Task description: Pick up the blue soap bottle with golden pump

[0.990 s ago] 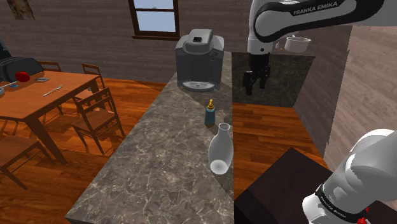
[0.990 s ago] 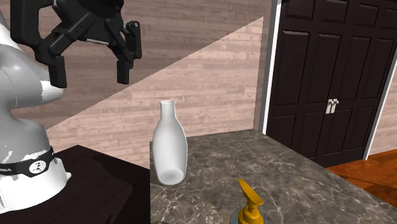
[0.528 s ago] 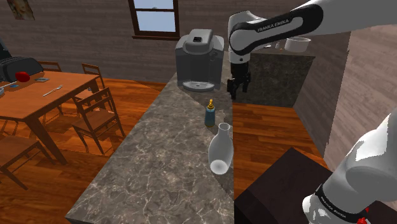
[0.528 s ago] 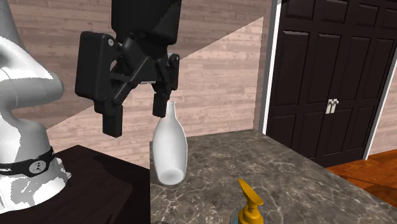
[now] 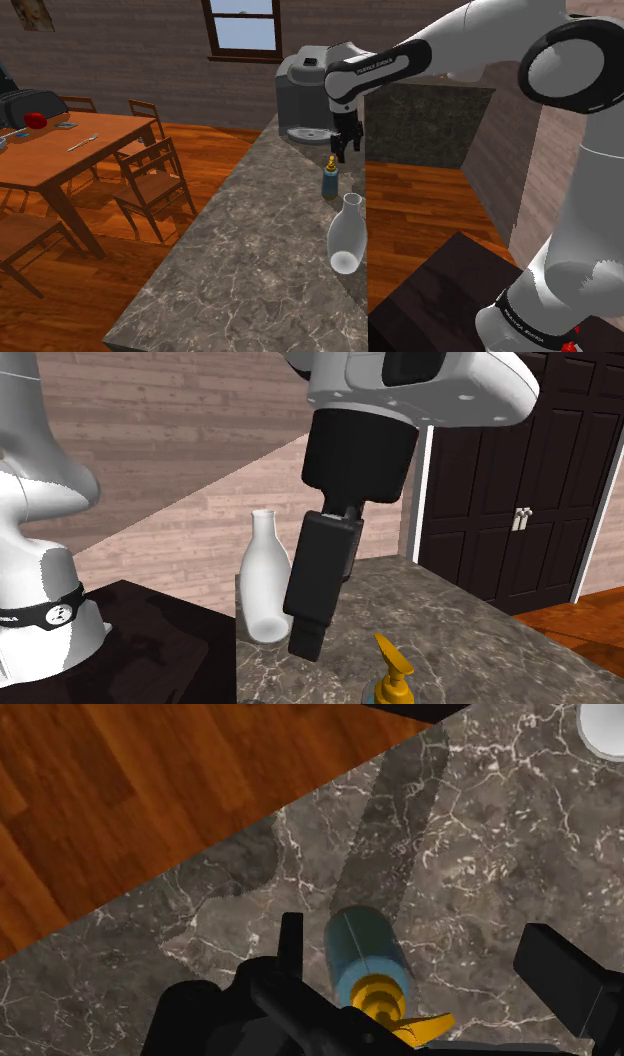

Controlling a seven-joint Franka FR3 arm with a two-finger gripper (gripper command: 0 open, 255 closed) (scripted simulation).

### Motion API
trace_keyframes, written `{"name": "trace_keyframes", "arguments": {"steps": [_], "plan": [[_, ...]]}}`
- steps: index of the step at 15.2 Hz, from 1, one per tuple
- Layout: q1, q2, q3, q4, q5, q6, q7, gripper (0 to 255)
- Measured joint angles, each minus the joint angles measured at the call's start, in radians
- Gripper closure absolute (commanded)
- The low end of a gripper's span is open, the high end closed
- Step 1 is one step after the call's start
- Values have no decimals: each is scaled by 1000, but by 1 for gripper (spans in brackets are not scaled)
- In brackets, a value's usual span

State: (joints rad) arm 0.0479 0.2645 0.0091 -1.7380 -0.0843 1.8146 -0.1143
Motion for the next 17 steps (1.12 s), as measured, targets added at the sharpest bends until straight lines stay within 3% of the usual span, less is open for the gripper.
{"name": "trace_keyframes", "arguments": {"steps": [8,16,17], "plan": [[27,325,16,347,-33,-51,-51,0],[28,383,15,338,-38,14,-49,0],[29,386,15,338,-38,17,-48,255]]}}
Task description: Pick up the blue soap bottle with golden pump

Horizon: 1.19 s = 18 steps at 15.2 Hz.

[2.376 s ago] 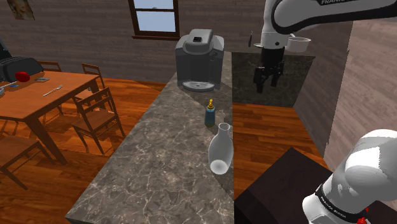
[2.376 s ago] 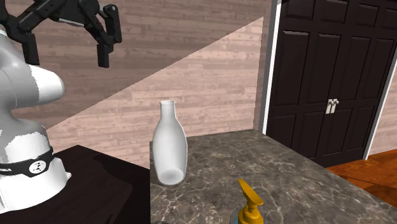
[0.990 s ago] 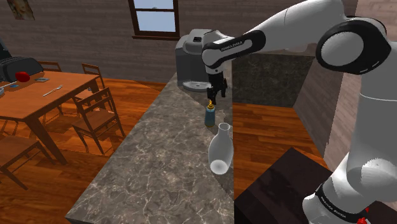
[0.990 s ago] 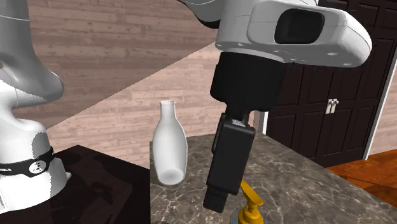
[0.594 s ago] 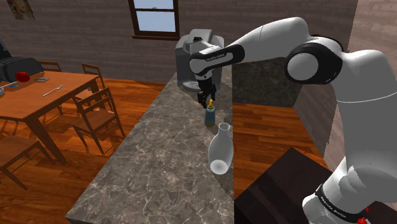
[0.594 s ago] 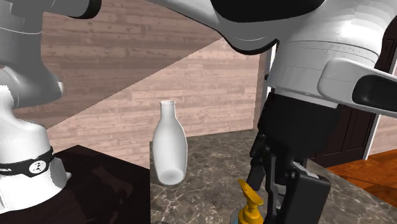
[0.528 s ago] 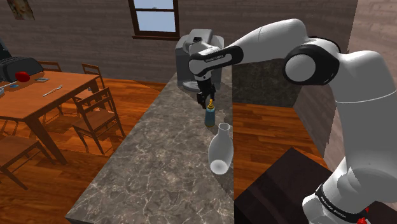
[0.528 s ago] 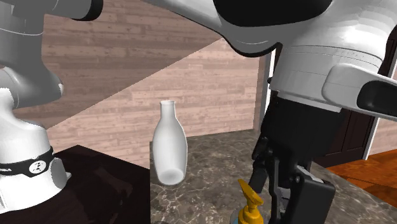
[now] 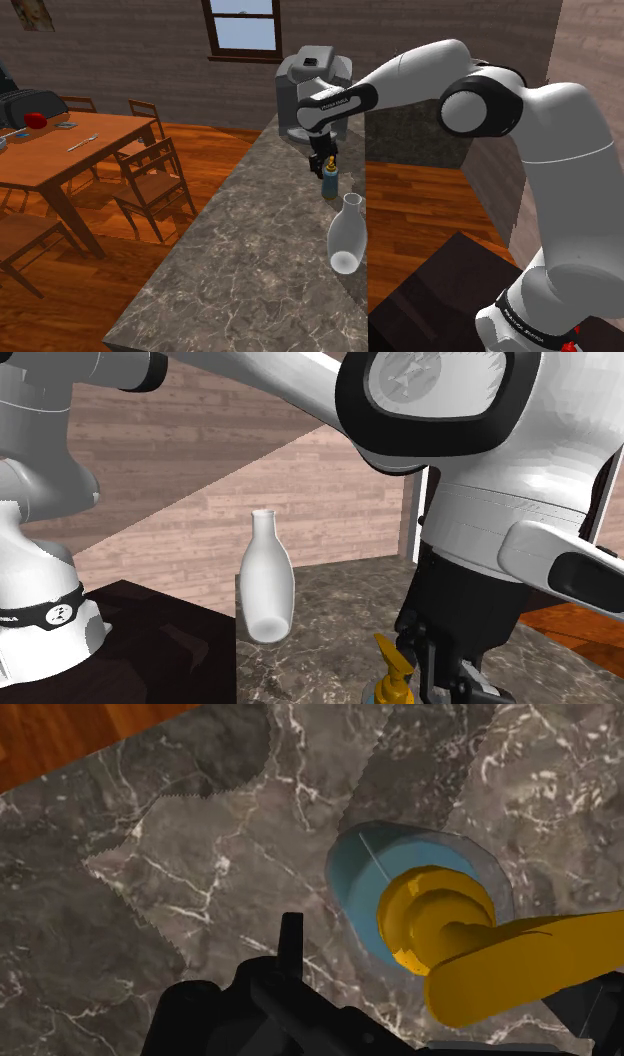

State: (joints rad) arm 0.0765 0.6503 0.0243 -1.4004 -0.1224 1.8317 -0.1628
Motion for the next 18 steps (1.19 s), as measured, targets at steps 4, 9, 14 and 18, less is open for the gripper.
{"name": "trace_keyframes", "arguments": {"steps": [4,9,14,18], "plan": [[1,1,0,-1,0,3,1,255],[1,0,0,-3,0,4,1,255],[-1,-12,0,19,1,-30,-5,255],[1,-28,1,47,3,-73,-7,255]]}}
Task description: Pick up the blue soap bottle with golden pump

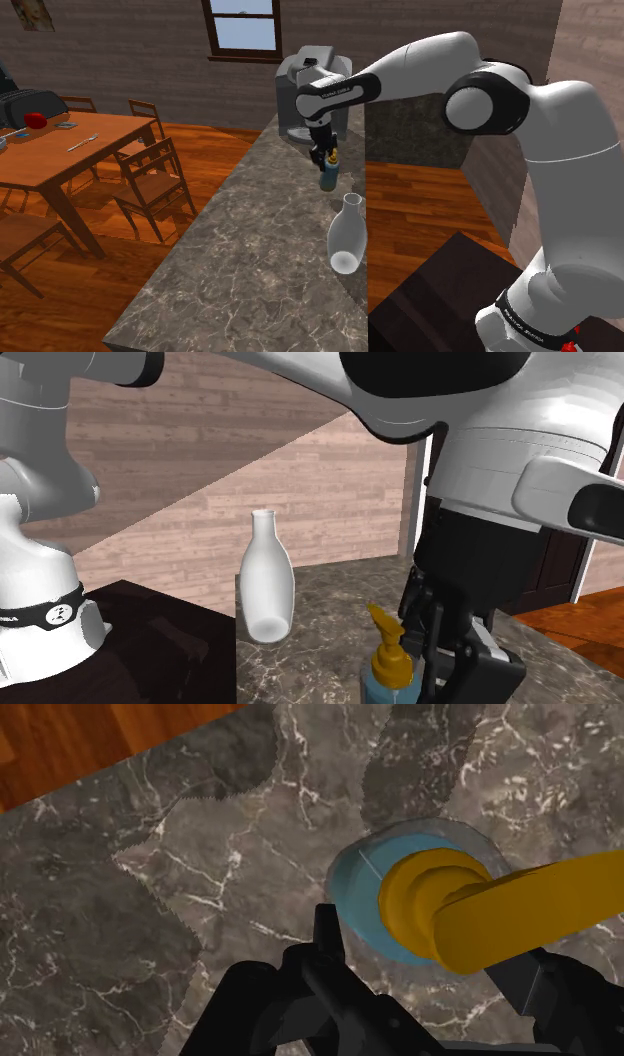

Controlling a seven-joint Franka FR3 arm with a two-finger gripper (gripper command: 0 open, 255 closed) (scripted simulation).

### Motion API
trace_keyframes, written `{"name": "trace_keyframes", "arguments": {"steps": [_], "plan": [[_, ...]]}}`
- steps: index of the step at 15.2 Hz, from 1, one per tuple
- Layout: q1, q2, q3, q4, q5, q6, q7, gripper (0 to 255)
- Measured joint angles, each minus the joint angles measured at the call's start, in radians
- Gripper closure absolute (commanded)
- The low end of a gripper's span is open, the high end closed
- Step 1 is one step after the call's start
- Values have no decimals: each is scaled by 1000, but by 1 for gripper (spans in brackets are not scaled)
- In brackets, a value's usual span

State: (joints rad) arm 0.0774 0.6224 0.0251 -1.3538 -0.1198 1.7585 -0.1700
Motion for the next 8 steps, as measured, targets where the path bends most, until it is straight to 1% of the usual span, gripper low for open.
{"name": "trace_keyframes", "arguments": {"steps": [8], "plan": [[1,-28,0,57,2,-85,-9,255]]}}
